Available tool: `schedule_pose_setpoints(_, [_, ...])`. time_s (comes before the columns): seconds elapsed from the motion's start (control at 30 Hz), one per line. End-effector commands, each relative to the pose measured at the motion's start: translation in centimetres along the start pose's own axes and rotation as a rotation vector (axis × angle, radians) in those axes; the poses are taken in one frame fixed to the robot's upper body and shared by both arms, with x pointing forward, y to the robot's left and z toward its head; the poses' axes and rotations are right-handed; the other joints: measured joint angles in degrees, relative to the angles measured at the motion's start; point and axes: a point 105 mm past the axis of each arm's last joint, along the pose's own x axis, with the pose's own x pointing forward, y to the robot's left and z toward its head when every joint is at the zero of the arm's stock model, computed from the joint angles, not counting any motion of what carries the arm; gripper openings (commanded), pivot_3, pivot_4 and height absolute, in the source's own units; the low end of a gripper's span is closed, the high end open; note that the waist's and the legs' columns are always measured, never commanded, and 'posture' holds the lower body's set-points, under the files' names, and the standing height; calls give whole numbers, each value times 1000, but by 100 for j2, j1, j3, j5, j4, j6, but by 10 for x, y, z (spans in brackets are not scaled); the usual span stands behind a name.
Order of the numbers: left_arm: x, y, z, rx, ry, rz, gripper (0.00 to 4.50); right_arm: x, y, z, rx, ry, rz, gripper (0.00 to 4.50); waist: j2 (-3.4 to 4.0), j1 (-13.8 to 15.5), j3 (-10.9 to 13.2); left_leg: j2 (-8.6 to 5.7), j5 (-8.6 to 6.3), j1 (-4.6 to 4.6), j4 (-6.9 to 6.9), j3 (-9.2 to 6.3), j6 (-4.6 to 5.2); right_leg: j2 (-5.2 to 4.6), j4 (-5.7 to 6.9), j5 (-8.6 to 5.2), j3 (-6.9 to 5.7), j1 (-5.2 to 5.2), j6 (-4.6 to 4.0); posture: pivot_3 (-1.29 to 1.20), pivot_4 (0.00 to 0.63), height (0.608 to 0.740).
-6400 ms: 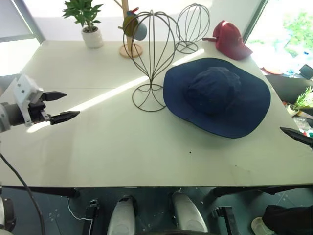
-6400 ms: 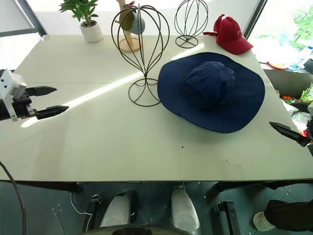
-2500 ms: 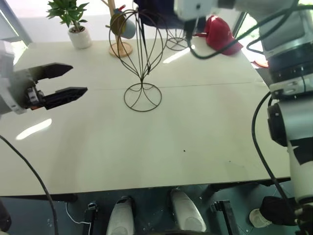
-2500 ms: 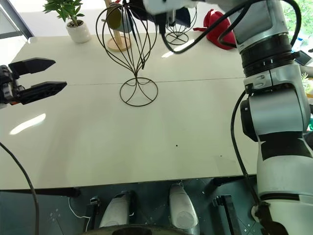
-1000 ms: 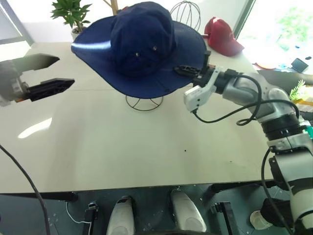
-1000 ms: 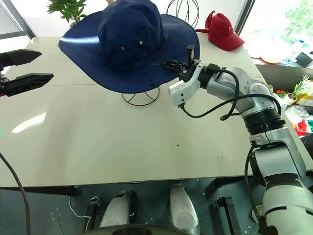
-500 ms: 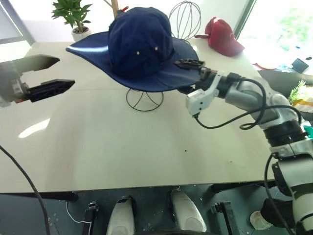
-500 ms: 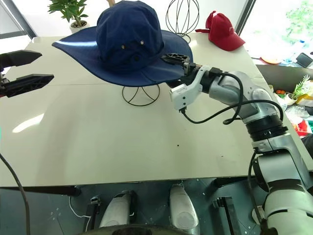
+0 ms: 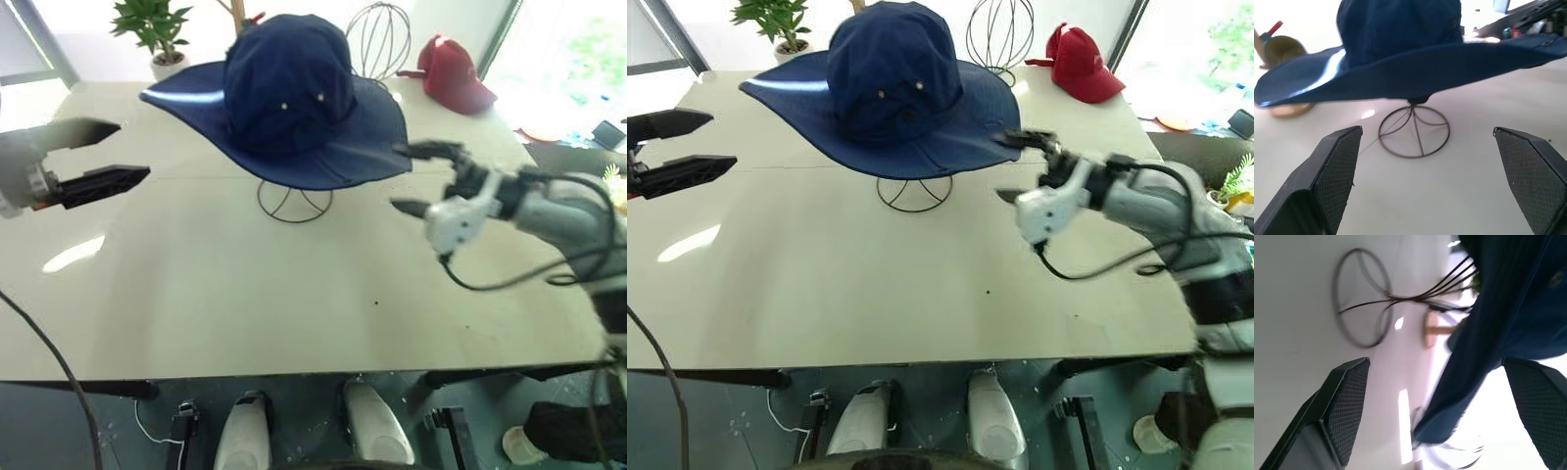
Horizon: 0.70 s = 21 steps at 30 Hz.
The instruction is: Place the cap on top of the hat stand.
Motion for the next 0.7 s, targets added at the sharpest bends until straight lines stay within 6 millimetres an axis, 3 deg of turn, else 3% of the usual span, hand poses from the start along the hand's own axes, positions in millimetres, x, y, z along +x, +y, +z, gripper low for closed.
schedule_pose_setpoints(0.03, [-22,8,13,67,-4,63,4500,-50,-34,-6,376,3,12,4427,10,5,6,0,0,0,3,2,0,-1,1,-1,2,0,-1,0,150,740])
schedule_pose_setpoints(0.17, [-32,15,12,75,9,97,4500,-85,-54,-25,728,-22,7,4427,10,-6,6,4,0,19,8,3,0,2,5,0,2,9,-8,0,150,740])
schedule_pose_setpoints(0.27, [-38,19,13,87,21,113,4500,-104,-83,-35,941,-97,-56,4427,23,-7,14,5,0,21,9,7,0,1,5,0,3,7,-11,0,150,740])
schedule_pose_setpoints(0.37, [-42,23,16,98,27,114,4500,-117,-98,-42,1035,-129,-56,4427,33,-2,20,5,0,13,1,11,0,0,2,-2,3,-6,-16,0,150,740])
schedule_pose_setpoints(0.53, [-43,24,18,109,38,103,4500,-121,-99,-51,1094,-112,-19,4427,35,0,22,5,-2,2,-11,16,3,0,-4,-11,2,-19,-18,0,150,740])
schedule_pose_setpoints(0.7, [-37,21,18,113,41,67,4500,-117,-88,-55,1088,-75,40,4427,41,-2,25,5,-2,0,-7,20,3,-1,2,-11,4,-21,-16,0,150,740])
